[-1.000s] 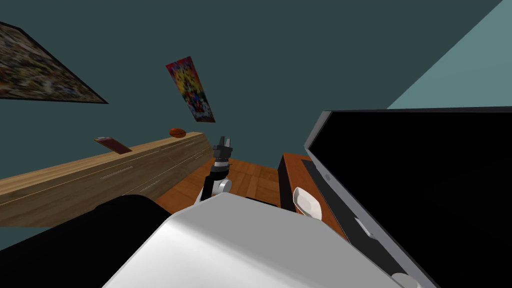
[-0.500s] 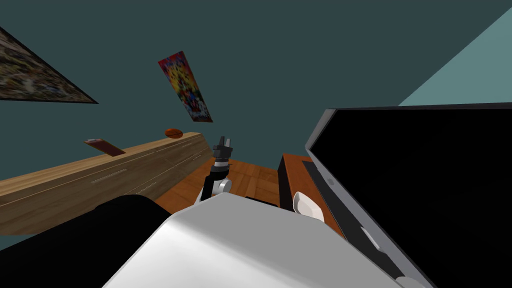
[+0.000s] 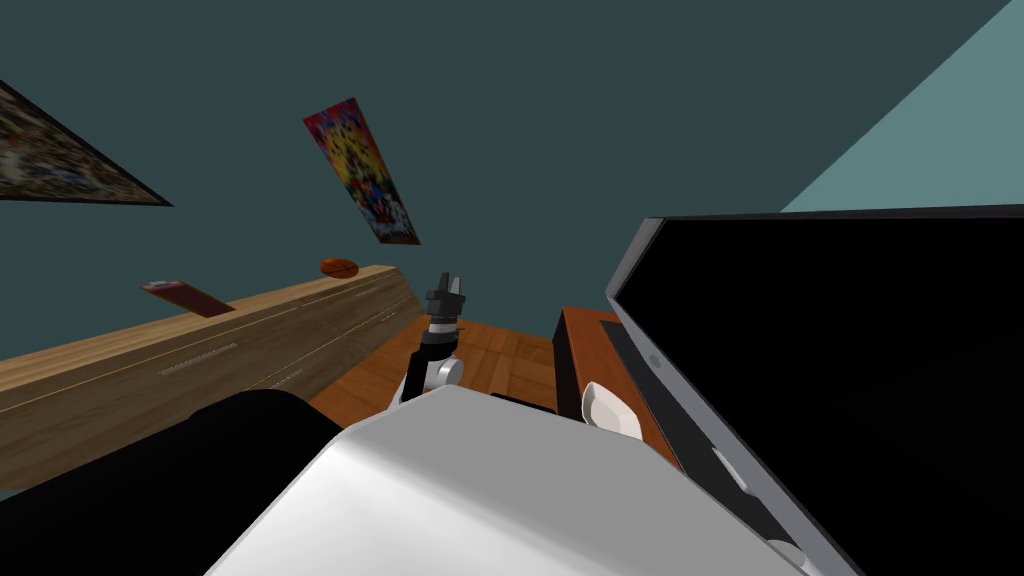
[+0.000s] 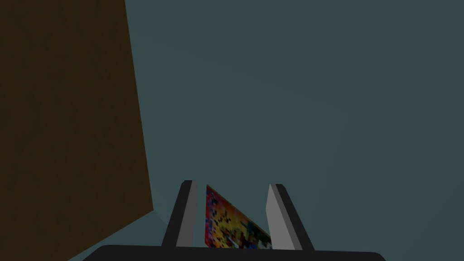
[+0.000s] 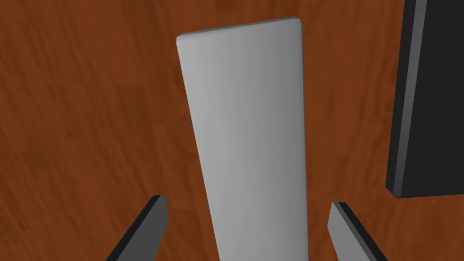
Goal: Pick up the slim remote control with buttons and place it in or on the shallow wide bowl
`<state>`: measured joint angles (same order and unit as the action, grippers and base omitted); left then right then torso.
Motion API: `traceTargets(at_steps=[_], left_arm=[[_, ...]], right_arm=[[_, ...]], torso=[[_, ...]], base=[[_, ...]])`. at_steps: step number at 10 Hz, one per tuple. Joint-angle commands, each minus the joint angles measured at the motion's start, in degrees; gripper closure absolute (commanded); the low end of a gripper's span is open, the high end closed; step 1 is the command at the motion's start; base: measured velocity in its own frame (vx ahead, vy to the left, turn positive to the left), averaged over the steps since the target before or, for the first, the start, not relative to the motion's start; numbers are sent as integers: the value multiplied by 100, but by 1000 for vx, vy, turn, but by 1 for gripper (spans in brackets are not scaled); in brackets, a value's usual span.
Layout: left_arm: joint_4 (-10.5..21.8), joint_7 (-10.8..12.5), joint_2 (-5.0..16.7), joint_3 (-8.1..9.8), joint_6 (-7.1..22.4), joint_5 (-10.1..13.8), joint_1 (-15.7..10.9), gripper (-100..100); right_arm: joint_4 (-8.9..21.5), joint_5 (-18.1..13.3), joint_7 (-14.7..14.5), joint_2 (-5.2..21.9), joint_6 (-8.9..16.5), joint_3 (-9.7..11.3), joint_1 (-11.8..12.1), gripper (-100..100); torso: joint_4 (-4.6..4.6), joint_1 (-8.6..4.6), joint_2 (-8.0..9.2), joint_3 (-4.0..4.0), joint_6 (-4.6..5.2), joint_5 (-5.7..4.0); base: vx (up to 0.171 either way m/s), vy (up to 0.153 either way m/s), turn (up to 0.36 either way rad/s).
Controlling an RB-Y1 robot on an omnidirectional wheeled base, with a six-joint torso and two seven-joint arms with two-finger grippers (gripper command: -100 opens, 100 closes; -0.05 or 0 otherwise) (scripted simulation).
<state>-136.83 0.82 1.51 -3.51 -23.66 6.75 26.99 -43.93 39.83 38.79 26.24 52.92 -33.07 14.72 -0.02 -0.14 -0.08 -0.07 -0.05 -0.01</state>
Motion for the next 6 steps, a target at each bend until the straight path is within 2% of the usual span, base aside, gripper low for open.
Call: traceTargets(at_steps=[1, 2, 6], left_arm=[[0, 0, 0, 0, 0, 0, 0, 0], [0, 0, 0, 0, 0, 0, 0, 0], [0, 0, 0, 0, 0, 0, 0, 0]], right_arm=[[0, 0, 0, 0, 0, 0, 0, -100], [12, -1, -8, -3, -18, 2, -5, 100], [9, -3, -12, 1, -18, 3, -5, 100]], torso=[[0, 0, 0, 0, 0, 0], [0, 1, 2, 1, 0, 1], [1, 3, 5, 3, 2, 1]], base=[[0, 0, 0], [0, 0, 0], [0, 0, 0]])
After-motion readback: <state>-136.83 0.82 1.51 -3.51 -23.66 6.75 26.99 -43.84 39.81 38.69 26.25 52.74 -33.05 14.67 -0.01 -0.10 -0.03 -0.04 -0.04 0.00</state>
